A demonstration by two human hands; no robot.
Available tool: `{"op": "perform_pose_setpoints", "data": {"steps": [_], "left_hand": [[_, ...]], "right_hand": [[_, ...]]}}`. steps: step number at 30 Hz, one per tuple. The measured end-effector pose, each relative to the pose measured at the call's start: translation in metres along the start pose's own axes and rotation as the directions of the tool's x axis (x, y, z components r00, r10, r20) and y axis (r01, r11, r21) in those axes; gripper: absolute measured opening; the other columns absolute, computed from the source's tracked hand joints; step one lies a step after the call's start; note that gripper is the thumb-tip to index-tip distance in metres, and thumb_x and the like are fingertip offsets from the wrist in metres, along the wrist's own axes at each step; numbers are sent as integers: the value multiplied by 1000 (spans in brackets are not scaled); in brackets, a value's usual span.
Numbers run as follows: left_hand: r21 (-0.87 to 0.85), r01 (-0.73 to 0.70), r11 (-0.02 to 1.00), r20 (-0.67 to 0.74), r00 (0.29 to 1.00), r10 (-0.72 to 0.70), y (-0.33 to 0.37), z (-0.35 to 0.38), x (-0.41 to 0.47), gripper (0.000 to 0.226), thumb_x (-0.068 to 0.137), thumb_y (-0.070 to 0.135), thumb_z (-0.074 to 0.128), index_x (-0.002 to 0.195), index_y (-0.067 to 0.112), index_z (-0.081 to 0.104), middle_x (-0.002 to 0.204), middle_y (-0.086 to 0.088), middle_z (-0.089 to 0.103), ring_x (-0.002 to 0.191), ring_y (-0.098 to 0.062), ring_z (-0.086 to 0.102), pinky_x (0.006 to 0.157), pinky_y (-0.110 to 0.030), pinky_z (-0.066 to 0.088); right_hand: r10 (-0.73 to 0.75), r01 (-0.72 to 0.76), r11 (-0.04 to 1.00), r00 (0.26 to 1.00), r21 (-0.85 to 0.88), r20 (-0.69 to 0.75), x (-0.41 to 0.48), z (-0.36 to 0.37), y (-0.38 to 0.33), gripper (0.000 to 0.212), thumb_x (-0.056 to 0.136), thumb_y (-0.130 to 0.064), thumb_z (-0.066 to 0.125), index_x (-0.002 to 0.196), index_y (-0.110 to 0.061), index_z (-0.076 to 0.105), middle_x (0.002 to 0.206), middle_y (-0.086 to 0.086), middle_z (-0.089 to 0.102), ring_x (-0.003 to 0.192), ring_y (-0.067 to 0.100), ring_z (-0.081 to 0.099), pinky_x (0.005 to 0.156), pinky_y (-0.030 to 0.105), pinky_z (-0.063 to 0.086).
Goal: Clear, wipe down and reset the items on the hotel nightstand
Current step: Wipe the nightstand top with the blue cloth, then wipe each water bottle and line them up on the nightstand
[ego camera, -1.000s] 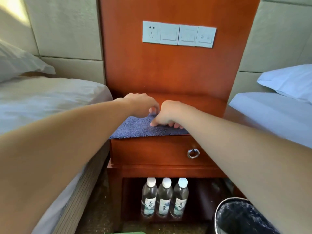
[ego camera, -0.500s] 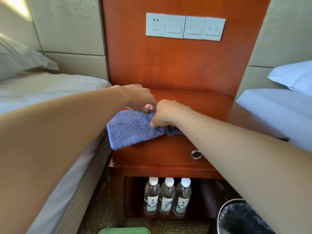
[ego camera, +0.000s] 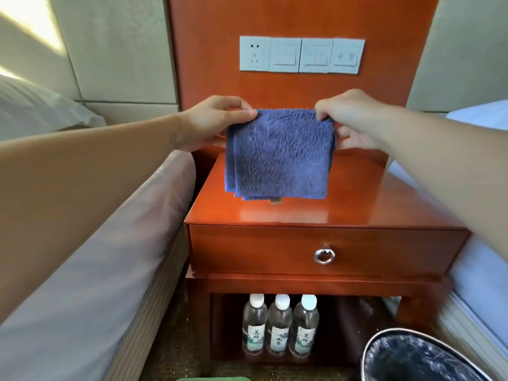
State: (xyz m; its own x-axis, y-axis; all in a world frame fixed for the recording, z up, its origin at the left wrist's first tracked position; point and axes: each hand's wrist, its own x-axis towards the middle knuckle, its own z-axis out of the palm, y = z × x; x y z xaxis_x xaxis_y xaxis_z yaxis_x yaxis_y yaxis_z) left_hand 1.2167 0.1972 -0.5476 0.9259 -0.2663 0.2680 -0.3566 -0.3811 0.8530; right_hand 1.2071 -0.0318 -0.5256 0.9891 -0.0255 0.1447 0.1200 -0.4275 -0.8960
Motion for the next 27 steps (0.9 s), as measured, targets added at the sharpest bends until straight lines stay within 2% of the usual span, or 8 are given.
{"op": "perform_pose_setpoints", "data": {"steps": [5,8,10,12,16,20,22,27], "left_hand": [[-130,83,988,-21,996,-86,-20,17,-1,13,98,23,56,86,17,58,71,5,56,56,-2,54,50,-15,46],[18,166,986,-144,976,-161,-44,31,2,9,97,22,60,104,17,60,87,4,58,74,-6,54,62,-20,47],[209,208,956,-158,972,-176,-58,37,2,34,95,28,61,126,15,54,113,0,58,97,-11,56,78,-25,44],[330,193,924,-134,979,-157,-64,42,-1,47,95,32,61,137,16,47,137,-4,50,116,-13,50,86,-23,38],[425,104,899,-94,993,-71,-70,57,-15,50,96,28,60,141,16,43,148,-6,42,133,-15,42,96,-21,36],[516,-1,857,-148,985,91,-75,69,-40,43,95,23,58,136,15,48,142,-7,50,134,-18,43,112,-32,30],[583,-72,809,-222,944,245,-78,74,-59,37,93,20,56,130,17,53,132,-4,56,127,-22,49,111,-41,32],[753,-138,644,-318,780,539,-93,103,-135,34,82,19,51,114,17,58,113,1,58,107,-20,50,94,-29,30]], "right_hand": [[45,-45,999,997,-8,-58,11,17,23,17,78,-4,56,85,-19,52,69,4,36,61,17,37,59,24,39],[31,-37,998,992,-50,-120,17,27,50,32,81,-3,64,111,-14,59,93,10,54,83,23,55,84,35,53],[18,-42,990,985,-137,-169,15,32,64,50,82,-10,69,129,-14,52,124,13,55,112,30,57,100,42,48],[-15,-19,978,988,-208,-156,10,38,72,50,84,-14,69,131,-17,51,131,11,52,120,31,53,102,41,45],[-96,54,952,987,-302,-126,-4,50,76,37,85,-15,63,122,-21,60,121,5,60,111,25,58,89,31,47],[-174,100,952,954,-290,-243,-29,67,76,34,84,-10,45,107,-27,64,110,-2,65,95,21,61,75,27,46],[-264,173,944,907,-281,-327,-47,75,76,32,85,-9,41,99,-27,63,100,-6,66,89,17,59,71,26,41],[-457,381,889,786,-256,-417,-105,102,91,25,83,-9,42,90,-24,61,87,-9,60,81,11,55,66,31,45]]}}
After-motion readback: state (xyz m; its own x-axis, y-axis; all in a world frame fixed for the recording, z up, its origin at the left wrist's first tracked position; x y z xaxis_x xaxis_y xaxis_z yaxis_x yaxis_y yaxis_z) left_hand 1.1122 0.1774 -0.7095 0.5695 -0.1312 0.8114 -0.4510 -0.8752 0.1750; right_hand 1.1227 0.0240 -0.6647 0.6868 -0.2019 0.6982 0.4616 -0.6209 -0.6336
